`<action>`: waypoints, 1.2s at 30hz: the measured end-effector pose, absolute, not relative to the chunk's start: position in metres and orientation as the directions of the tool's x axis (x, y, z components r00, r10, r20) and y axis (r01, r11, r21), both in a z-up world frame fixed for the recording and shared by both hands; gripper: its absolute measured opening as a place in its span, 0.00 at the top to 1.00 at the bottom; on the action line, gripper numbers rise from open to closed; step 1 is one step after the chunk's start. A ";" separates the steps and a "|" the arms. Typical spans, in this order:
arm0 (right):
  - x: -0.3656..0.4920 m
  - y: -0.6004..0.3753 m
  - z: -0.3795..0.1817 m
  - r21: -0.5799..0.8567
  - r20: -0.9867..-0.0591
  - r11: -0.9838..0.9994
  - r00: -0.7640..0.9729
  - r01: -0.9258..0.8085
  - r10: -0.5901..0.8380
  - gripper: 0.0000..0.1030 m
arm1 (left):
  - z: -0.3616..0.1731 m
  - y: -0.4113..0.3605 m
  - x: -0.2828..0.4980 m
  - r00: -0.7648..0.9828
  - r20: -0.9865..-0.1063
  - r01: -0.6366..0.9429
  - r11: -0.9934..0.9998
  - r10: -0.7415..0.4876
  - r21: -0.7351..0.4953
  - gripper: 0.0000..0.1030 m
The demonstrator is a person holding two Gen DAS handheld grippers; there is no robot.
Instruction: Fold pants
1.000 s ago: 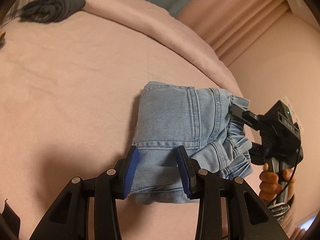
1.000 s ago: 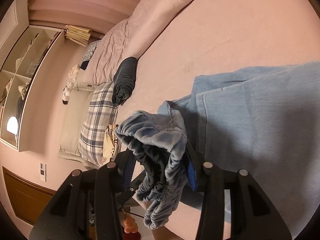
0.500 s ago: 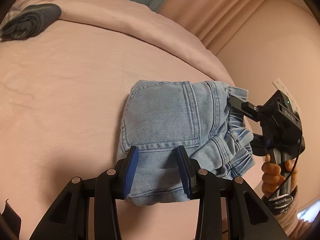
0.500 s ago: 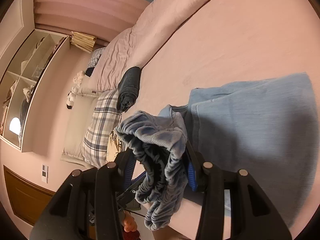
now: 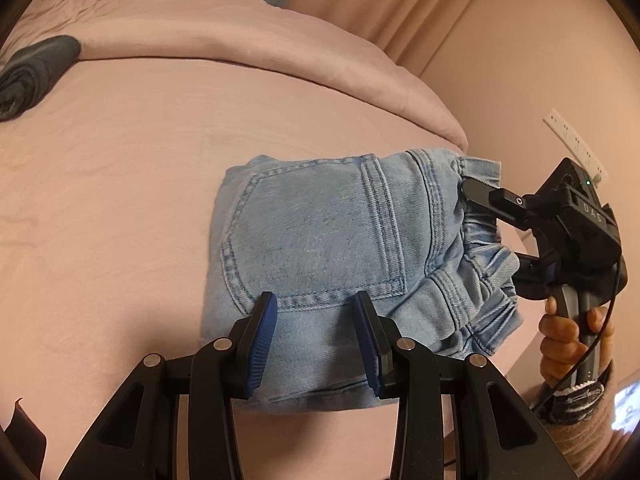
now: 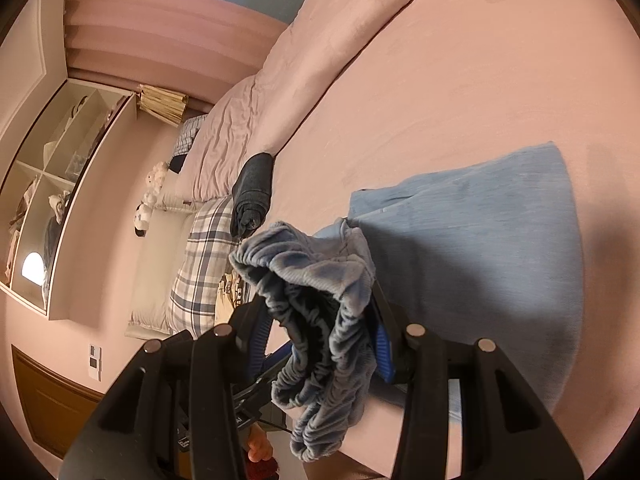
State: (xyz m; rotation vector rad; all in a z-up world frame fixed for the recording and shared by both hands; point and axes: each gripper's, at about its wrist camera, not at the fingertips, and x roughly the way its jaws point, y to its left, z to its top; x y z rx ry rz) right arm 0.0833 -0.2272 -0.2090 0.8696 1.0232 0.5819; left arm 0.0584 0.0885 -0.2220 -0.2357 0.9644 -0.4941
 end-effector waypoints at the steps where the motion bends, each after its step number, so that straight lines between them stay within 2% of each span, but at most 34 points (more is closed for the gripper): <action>1: 0.082 -0.229 -0.209 0.840 -0.483 0.542 0.424 -0.022 0.766 0.57 | -0.221 0.088 0.058 0.467 -0.730 0.302 0.866 -0.499 -0.399 0.64; 21: 0.070 -0.257 -0.216 0.866 -0.448 0.501 0.468 0.015 0.762 0.57 | -0.217 0.075 0.067 0.418 -0.750 0.380 0.848 -0.513 -0.369 0.64; 36: 0.065 -0.282 -0.242 0.856 -0.487 0.507 0.479 0.097 0.730 0.58 | -0.230 0.047 0.080 0.376 -0.790 0.411 0.851 -0.485 -0.327 0.64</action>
